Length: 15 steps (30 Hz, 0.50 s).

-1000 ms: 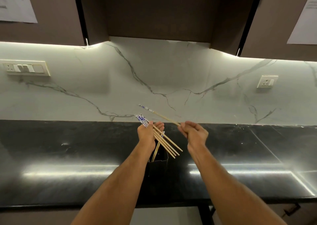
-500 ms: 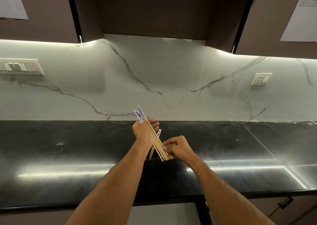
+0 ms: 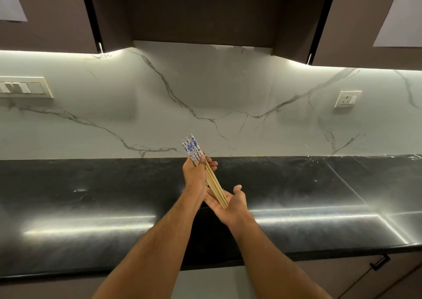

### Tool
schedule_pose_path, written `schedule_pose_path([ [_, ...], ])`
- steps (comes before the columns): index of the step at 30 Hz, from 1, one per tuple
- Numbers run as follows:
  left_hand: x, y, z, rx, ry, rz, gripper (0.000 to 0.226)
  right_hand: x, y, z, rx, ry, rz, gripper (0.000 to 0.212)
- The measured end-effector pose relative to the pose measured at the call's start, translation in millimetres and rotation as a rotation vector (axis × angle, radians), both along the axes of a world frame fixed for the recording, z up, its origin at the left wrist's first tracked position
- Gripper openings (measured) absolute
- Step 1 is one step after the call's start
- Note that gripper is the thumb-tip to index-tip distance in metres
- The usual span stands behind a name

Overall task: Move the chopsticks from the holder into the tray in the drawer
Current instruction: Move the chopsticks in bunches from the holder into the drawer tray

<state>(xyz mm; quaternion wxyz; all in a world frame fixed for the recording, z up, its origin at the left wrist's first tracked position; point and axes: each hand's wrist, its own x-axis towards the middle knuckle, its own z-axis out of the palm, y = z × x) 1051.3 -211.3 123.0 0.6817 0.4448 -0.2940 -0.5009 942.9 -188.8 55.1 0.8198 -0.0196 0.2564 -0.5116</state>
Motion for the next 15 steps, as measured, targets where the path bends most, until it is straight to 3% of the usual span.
schedule_pose_path([
  [3,2.2,0.0,-2.0,0.010,0.030,-0.007,0.017,6.2,-4.6,9.6,-0.013,0.032,-0.055,0.095],
  [7,7.4,0.5,-1.2,0.024,0.017,-0.039,0.018,3.5,-5.0,8.9,-0.039,0.223,0.013,0.093],
  [9,10.6,0.7,-0.4,0.011,-0.056,-0.067,0.018,0.2,-3.4,10.7,-0.087,0.548,0.125,0.090],
  [11,15.9,1.5,-0.6,-0.011,-0.200,-0.124,0.018,-4.6,-3.5,16.7,-0.131,0.944,0.093,0.075],
  [15,27.8,6.2,-4.9,-0.017,-0.464,-0.307,0.015,-8.0,-15.3,43.3,-0.500,1.182,-0.228,0.034],
])
